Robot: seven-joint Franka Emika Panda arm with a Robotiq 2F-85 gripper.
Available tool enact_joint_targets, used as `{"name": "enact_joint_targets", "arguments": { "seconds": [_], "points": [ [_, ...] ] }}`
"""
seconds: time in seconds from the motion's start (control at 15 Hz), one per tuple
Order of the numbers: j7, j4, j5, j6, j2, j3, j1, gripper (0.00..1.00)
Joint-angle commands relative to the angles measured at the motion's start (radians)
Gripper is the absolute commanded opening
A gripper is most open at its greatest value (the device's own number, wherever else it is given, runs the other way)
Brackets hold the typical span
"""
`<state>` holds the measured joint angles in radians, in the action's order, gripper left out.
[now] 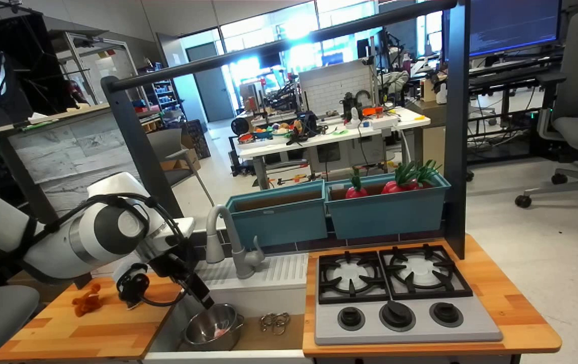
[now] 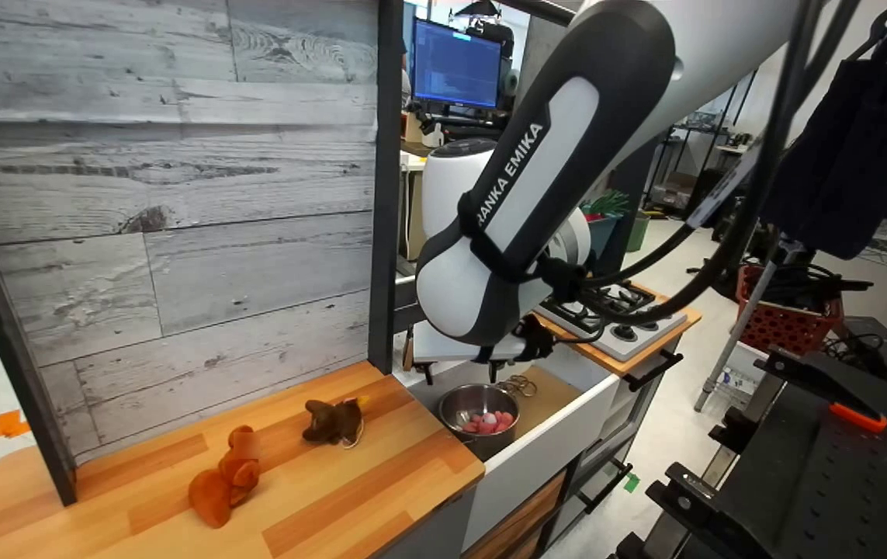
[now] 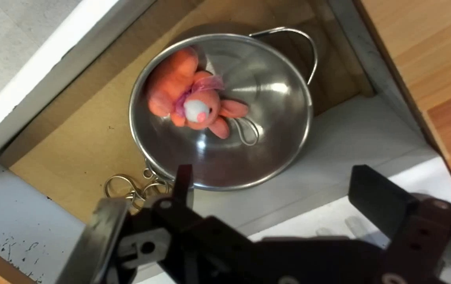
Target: Remove the plush toys from the pot
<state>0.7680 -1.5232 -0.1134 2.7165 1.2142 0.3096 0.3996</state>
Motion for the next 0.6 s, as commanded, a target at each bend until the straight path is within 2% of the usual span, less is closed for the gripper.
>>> {"name": "enact_joint_targets", "arguments": {
  "seconds": [0.0, 0.07, 0.2, 0.27, 0.33, 0.4, 0.53],
  "points": [
    [0.080, 0.071, 0.052, -0.102, 0.052, 0.023, 0.008, 0.99],
    [0.088, 0.077, 0.062, -0.122, 0.055, 0.016, 0.001, 0.74],
    [0.100, 0.084, 0.086, -0.162, 0.064, 0.008, -0.011, 0.71],
    [0.106, 0.086, 0.093, -0.179, 0.069, 0.006, -0.015, 0.65],
    [0.109, 0.094, 0.099, -0.191, 0.076, 0.003, -0.020, 0.70],
    [0.111, 0.103, 0.104, -0.202, 0.084, -0.004, -0.028, 0.88],
    [0.104, 0.134, 0.108, -0.221, 0.104, -0.017, -0.045, 0.94]
  ]
}}
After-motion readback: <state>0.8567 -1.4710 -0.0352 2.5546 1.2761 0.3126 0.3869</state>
